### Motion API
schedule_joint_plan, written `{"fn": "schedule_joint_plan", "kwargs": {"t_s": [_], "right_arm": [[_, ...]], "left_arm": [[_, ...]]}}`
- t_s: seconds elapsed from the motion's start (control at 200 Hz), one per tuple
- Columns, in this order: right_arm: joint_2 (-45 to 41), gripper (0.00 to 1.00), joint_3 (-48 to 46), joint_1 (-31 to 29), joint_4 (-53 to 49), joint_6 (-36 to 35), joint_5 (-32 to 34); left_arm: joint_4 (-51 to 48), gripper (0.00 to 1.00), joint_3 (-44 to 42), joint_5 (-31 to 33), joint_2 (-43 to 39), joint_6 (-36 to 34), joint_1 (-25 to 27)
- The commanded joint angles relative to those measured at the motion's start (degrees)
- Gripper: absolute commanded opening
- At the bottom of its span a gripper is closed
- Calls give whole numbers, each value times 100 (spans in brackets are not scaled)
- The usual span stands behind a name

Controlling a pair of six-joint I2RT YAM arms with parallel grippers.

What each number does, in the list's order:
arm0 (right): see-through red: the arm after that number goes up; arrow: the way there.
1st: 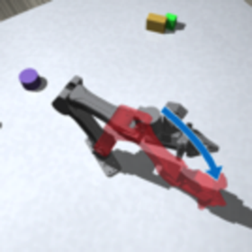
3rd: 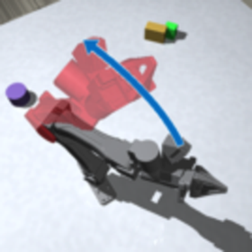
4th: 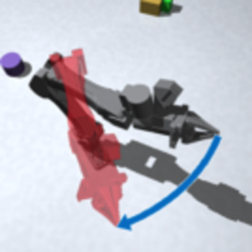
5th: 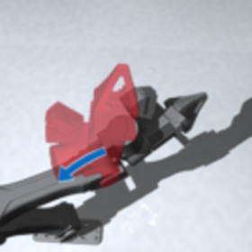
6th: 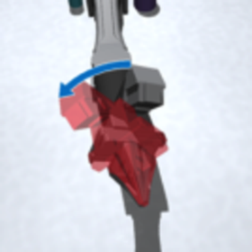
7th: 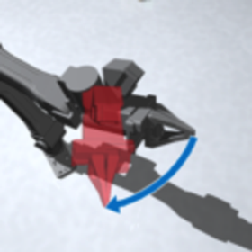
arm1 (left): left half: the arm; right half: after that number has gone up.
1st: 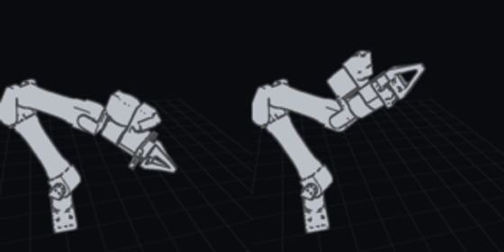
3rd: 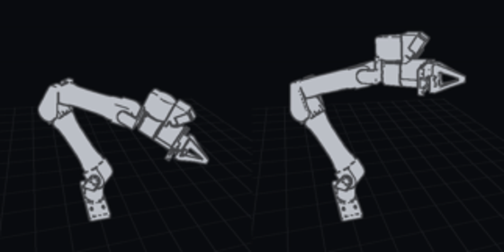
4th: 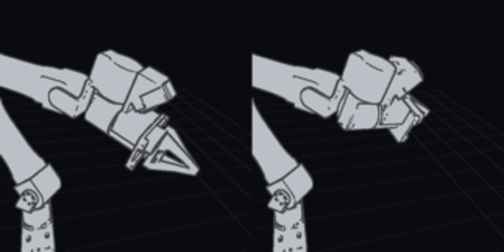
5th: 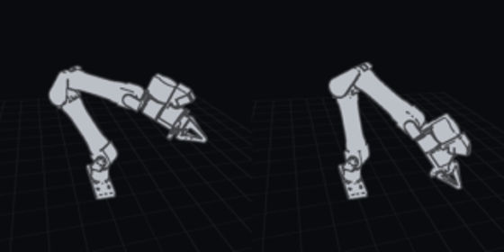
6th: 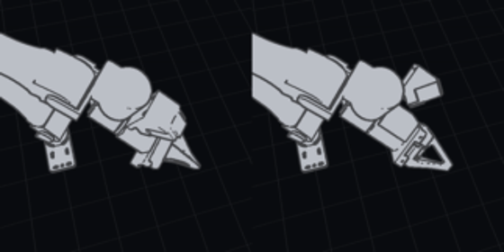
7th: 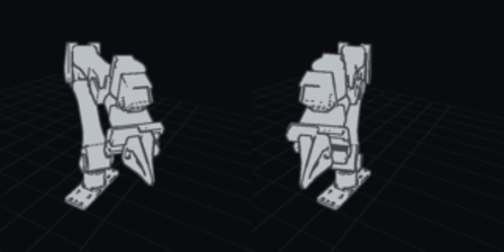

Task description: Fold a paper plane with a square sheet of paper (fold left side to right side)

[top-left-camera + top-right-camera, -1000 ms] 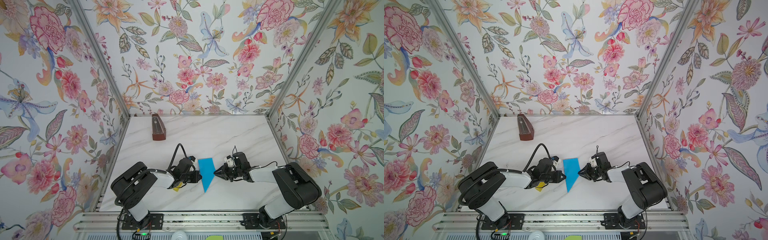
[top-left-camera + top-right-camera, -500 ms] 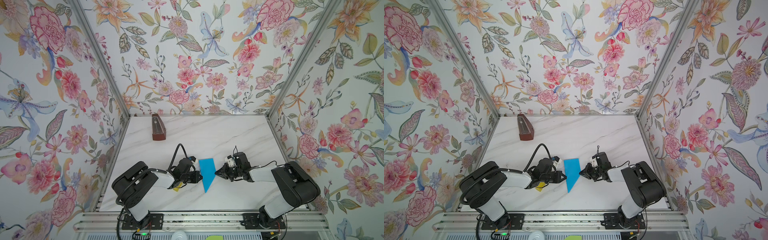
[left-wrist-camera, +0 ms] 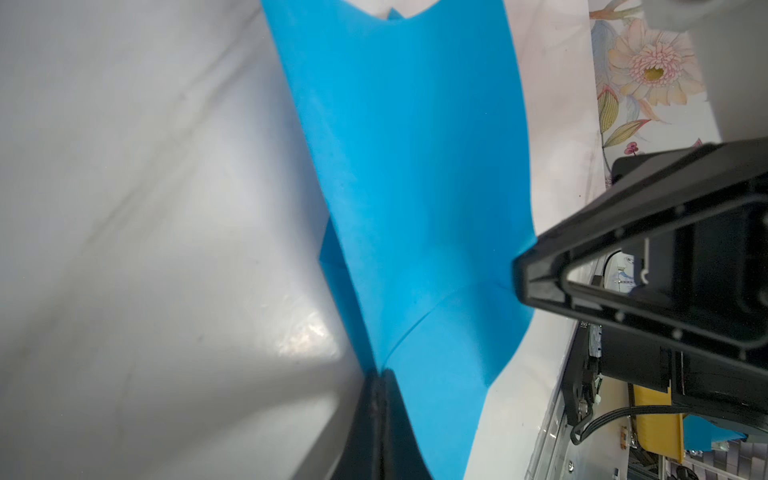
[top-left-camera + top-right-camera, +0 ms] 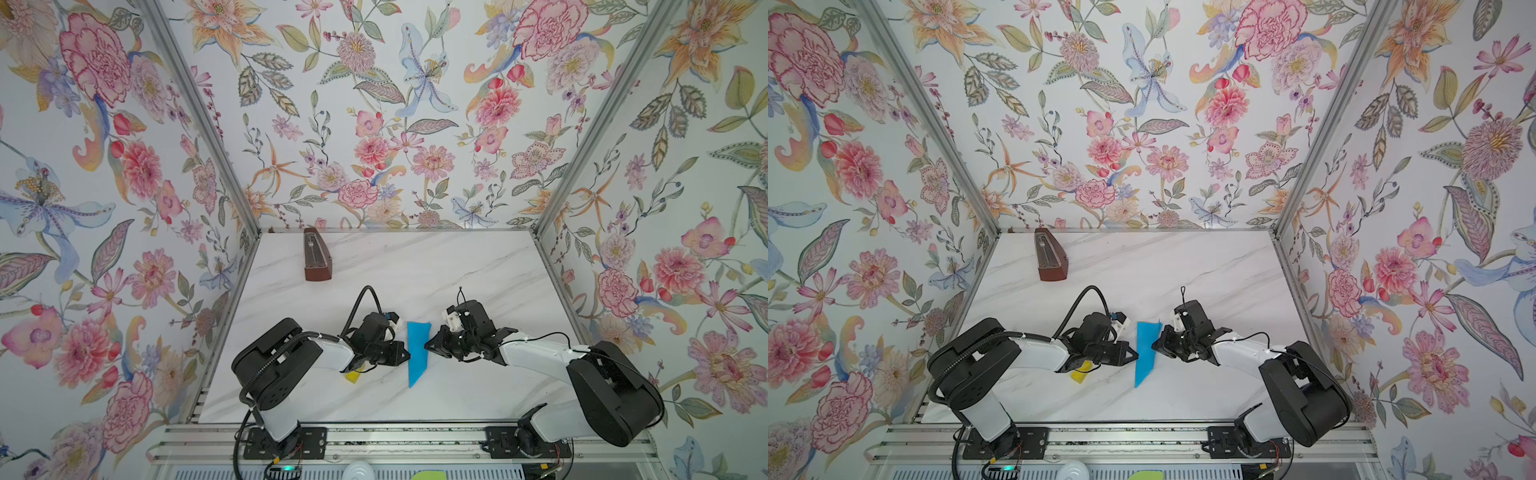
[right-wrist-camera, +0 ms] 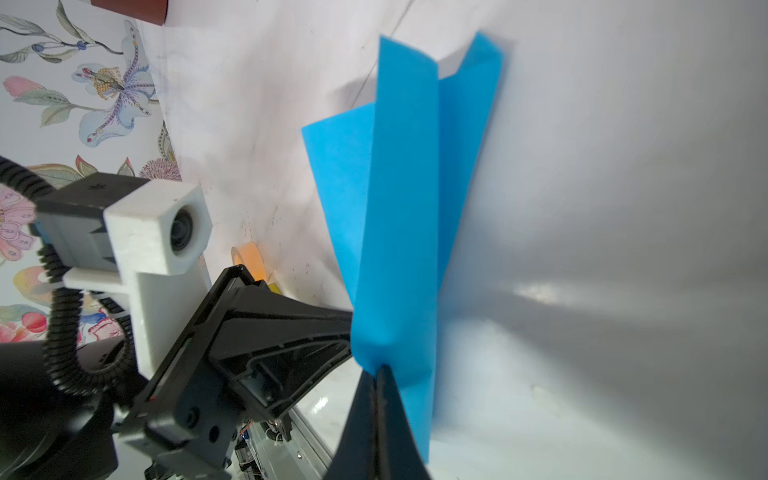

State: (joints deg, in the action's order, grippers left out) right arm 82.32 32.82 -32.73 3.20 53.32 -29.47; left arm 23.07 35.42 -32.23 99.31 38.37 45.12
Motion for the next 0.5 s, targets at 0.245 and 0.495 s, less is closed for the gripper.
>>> {"fn": "schedule_joint_plan", "kwargs": {"t_s": [0.245,0.495], "right_arm": [[280,0,390,-281,-82,145,354],[648,0,528,-282,178,181,333]], "left_arm": [[-413,0,247,-301,247,-288,32],[-463,0,273,-284,273,-308,40]]}}
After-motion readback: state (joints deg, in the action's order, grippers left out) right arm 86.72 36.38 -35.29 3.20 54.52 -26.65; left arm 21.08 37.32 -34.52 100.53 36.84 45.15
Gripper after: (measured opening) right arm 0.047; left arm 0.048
